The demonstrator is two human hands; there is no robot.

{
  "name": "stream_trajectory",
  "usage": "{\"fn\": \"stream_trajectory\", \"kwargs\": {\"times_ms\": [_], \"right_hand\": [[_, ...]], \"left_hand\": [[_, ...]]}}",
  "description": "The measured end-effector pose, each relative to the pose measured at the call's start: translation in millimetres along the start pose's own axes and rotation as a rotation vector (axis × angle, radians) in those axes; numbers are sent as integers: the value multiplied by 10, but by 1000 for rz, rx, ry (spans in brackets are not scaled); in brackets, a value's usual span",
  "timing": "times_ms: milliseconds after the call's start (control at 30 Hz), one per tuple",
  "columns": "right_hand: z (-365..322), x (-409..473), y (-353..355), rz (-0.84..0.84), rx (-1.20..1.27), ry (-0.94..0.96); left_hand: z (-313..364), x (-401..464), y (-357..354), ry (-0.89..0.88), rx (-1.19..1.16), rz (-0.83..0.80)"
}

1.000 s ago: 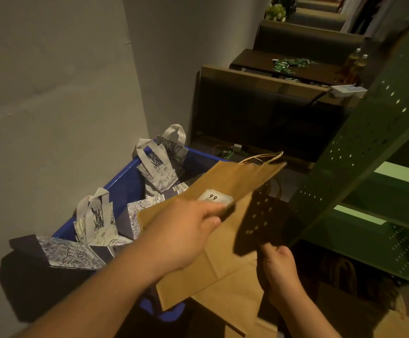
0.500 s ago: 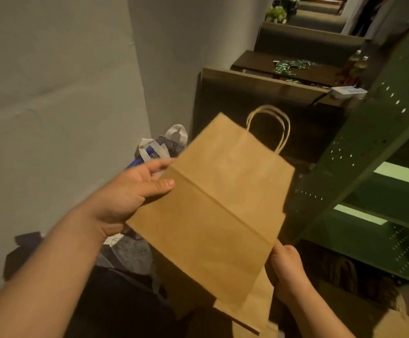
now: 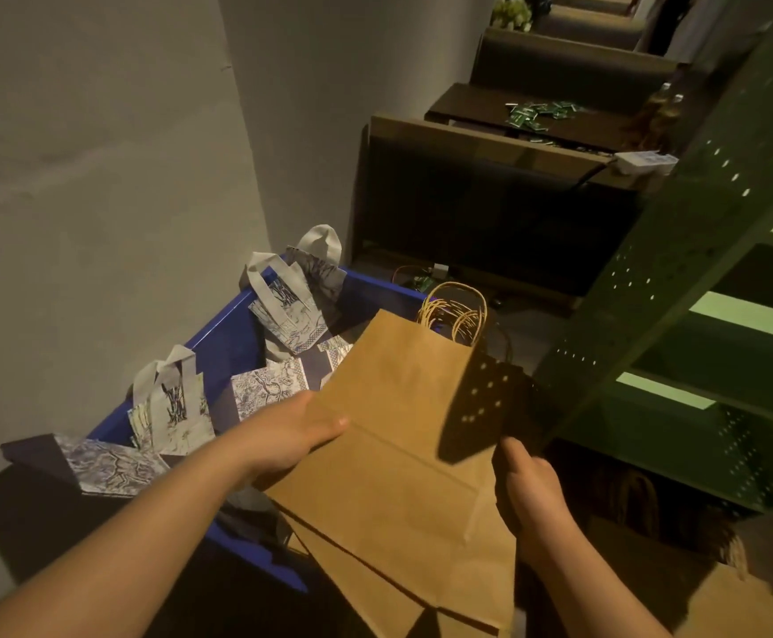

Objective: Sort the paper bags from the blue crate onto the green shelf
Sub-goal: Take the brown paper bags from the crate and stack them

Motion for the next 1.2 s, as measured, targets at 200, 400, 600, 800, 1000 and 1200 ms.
{"fn": "stream_trajectory", "kwargs": {"times_ms": [200, 400, 600, 800, 1000, 1200], "right_hand": [[-124, -60, -95, -63, 213, 52], [-194, 16, -112, -70, -41, 84], [-219, 62, -160, -80, -95, 15], [-143, 58, -181, -27, -68, 61], [-156, 83, -204, -31, -224, 76], [-141, 74, -194, -17, -254, 49]], "left_hand": [[-182, -107, -377, 14, -139, -117], [-43, -38, -276, 11, -387, -153], [59, 26, -294, -75, -359, -125], [9, 189, -373, 30, -710, -75], [-109, 247, -432, 76, -759, -149], [-164, 243, -444, 64, -658, -91]]}}
Point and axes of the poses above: each hand's wrist, its own x-axis towards the middle knuckle, its own y-axis out of the back of the hand, z = x × y, the point moved 7 cm from there along x, towards the middle knuckle, and after that the axes turned 7 degrees about y, right-handed, at the moved point
